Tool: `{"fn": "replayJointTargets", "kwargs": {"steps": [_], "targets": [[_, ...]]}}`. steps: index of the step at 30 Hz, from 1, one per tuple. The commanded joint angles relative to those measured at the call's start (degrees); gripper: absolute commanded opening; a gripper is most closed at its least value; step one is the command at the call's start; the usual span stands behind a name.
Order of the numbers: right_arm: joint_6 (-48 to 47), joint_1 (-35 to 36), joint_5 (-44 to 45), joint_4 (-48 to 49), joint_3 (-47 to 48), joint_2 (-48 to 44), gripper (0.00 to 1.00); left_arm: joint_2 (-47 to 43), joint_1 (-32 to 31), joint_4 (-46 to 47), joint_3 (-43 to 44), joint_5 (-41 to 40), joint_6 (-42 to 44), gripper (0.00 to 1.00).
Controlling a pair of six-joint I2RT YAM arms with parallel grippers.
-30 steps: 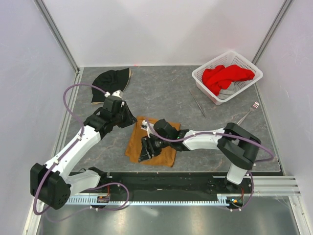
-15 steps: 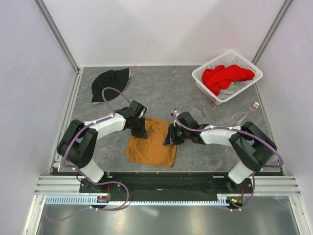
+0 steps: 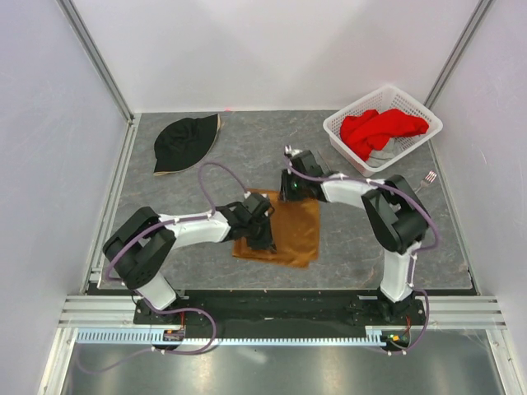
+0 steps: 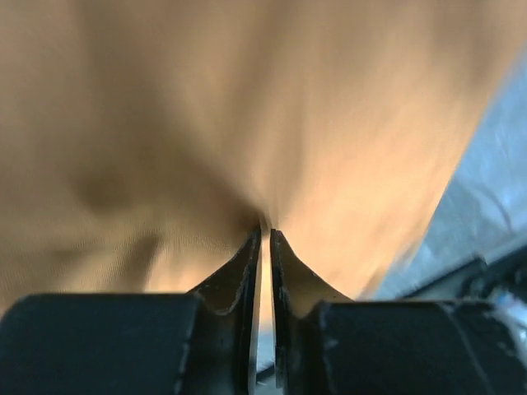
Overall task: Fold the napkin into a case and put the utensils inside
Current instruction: Rotate the square-folded napkin at the center of the board, then pick up the square-folded napkin from the center of the board.
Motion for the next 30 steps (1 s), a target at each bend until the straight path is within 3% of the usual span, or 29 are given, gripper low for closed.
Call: {"fn": "replayJointTargets", "kwargs": {"steps": [1,3,5,7,12,15,19,24,30], "targets": [[-11.93,-0.87,12.65,-17.93,17.61,7.38,0.31,-0.28,-4.05,1.91,1.64,1.73,-7.76,0.17],[-11.85,-0.87,12.22,-21.93,22.11,6.61,0.37,-4.40,-3.53,-1.42,3.04,-1.96,-6.10,0.22],[-10.88,-0.96,10.03,-22.65,20.03,1.80,0.45,-7.74,-1.95,-2.50,3.05,-3.02,-4.52,0.25],[-7.99,-0.87,5.90,-21.95,14.24,-1.47,0.51,-8.55,0.07,-3.90,2.79,-1.98,-2.67,0.25],[-2.89,-0.96,0.53,-18.08,-1.06,-11.23,0.53,-10.74,2.19,-4.52,0.15,-1.53,-2.05,0.25],[-1.30,-0.96,1.58,-17.73,-7.65,-17.03,0.55,-12.58,2.54,-7.84,0.23,-2.49,-1.43,0.34],[2.04,-1.75,4.92,-18.25,-14.34,-26.51,0.70,-13.47,2.72,-13.21,0.76,-4.42,0.15,0.43],[2.92,-3.86,4.66,-18.78,-18.82,-29.87,0.75,-12.07,3.51,-16.47,1.03,-6.54,2.26,0.43],[3.62,-6.76,3.25,-18.61,-21.55,-31.81,0.87,-9.08,3.77,-18.15,1.91,-6.98,3.23,0.43]]}}
